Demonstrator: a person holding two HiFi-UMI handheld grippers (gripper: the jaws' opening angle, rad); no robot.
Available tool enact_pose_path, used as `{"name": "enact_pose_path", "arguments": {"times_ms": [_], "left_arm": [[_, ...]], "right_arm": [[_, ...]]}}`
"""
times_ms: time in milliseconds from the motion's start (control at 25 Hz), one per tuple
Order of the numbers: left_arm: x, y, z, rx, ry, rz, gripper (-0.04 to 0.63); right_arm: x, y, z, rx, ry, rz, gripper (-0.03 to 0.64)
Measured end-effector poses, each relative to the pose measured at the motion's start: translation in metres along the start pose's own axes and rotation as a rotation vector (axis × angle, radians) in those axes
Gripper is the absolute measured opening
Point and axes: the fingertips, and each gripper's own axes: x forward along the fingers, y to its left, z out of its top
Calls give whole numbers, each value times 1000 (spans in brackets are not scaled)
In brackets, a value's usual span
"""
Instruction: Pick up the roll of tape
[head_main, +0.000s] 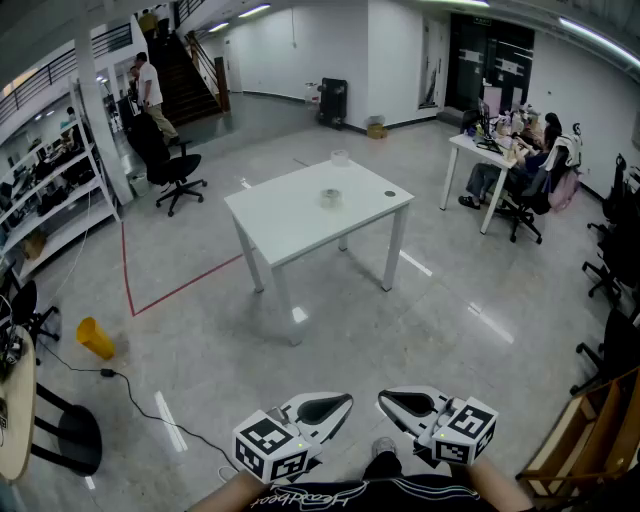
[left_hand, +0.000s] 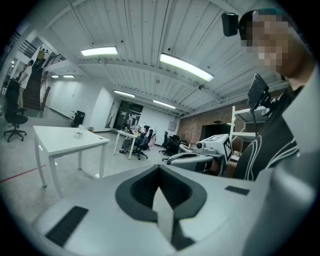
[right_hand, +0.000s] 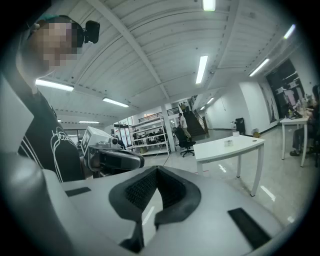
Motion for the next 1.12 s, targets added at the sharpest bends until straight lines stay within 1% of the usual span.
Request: {"name": "enact_pose_path", "arguments": {"times_ms": [400,600,800,920,1040,1120], "left_arm": [[-4,2,2,-2,-7,-5,3],[-11,4,7,-3,-31,0,3],[-17,4,12,11,-40,5,3],[-17,9,11,1,-43,5,3],[-12,22,4,-17,-34,13,3],[-8,32,0,-32,-25,24,3]], "right_arm": [[2,10,0,-9,8,13,12],[5,12,14,46,-38,24,12],[6,15,22,23,-43,21,14],[12,14,22,36,-47,35,14],[21,1,11,23,-10,37,14],[29,-7,7,32,3,46,14]]}}
